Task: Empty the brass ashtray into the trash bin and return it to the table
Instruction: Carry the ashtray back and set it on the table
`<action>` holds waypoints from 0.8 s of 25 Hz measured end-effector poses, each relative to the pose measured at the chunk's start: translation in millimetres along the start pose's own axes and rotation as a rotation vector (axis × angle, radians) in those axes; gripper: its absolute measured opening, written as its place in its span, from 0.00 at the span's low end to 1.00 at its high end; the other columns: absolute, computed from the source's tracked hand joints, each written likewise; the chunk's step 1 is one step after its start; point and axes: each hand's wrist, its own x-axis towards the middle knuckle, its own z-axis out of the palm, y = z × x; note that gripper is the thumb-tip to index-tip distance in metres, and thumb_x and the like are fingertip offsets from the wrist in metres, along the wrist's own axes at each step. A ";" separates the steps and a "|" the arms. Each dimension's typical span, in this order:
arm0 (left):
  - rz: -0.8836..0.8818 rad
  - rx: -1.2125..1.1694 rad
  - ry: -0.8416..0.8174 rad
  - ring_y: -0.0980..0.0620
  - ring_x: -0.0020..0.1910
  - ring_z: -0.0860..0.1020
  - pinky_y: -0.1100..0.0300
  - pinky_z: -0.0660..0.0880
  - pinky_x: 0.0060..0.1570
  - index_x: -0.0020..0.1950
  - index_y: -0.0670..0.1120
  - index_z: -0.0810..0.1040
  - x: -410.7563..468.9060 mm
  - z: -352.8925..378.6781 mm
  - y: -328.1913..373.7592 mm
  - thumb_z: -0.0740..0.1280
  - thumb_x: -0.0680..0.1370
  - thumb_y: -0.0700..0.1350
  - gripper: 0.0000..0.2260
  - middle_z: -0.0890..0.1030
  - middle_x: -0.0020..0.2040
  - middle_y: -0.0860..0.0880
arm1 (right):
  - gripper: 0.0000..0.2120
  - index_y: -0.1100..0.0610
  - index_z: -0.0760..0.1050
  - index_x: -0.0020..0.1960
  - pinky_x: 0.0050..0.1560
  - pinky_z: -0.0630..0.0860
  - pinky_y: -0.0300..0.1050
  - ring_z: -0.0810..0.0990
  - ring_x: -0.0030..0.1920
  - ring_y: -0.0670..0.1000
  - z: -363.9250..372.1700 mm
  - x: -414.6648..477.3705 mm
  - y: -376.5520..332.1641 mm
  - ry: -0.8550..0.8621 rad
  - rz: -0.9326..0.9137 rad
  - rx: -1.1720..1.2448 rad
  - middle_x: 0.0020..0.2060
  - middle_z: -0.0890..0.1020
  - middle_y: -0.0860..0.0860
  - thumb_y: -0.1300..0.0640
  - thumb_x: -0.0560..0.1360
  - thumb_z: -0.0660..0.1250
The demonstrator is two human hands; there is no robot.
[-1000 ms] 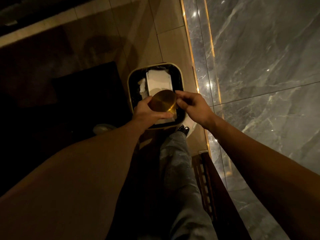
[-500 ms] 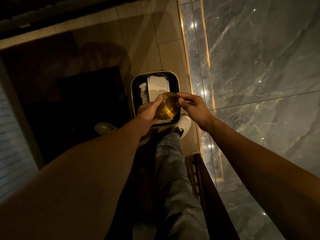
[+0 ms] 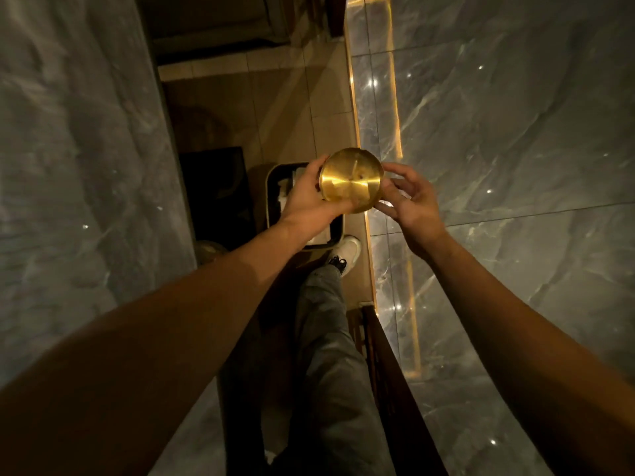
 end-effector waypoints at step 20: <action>0.523 0.076 0.282 0.55 0.66 0.74 0.51 0.75 0.64 0.72 0.52 0.67 -203.7 -296.3 33.3 0.82 0.59 0.54 0.44 0.74 0.69 0.52 | 0.37 0.56 0.68 0.70 0.52 0.75 0.30 0.76 0.58 0.38 251.2 -171.6 -164.8 -0.307 -0.499 -0.417 0.62 0.73 0.54 0.62 0.64 0.78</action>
